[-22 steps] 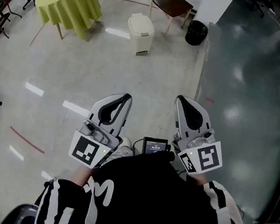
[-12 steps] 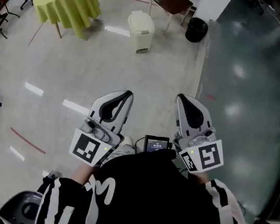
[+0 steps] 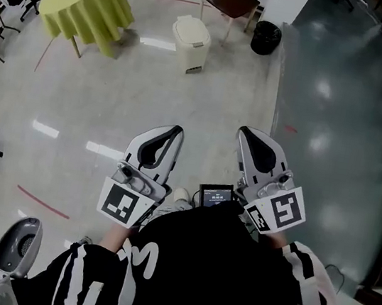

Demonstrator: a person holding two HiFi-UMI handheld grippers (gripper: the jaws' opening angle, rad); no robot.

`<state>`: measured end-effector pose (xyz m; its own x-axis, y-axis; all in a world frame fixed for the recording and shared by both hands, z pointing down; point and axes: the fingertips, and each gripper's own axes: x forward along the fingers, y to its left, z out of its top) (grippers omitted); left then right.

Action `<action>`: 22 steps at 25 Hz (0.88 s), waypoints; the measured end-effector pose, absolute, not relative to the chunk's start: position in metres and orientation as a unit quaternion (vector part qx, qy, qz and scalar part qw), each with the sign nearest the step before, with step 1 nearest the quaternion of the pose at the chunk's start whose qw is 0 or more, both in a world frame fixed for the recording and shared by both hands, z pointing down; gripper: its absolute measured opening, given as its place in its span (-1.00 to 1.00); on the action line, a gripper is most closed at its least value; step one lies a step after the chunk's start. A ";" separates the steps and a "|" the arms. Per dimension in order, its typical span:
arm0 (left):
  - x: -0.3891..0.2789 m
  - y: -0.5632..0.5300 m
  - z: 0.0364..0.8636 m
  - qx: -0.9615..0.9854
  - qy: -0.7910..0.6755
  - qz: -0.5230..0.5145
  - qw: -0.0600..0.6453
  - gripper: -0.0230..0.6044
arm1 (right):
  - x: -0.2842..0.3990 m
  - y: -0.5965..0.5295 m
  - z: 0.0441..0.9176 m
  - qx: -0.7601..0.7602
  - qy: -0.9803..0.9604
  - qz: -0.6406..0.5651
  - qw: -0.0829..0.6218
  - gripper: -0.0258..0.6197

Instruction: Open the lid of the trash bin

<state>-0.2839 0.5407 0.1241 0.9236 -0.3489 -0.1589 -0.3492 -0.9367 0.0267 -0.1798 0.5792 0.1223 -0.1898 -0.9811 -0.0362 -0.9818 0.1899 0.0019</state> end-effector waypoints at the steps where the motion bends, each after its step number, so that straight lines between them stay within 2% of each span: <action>1: -0.285 0.539 0.126 -0.982 0.173 0.079 0.001 -0.89 | -0.184 0.577 0.122 -0.637 0.771 0.014 0.014 -0.89; 7: -0.294 0.533 0.125 -0.984 0.154 0.084 -0.006 -0.89 | -0.201 0.578 0.121 -0.648 0.762 0.014 0.009 -0.89; 22: -0.275 0.530 0.127 -0.985 0.148 0.082 -0.013 -0.89 | -0.170 0.573 0.126 -0.650 0.759 0.008 0.025 -0.89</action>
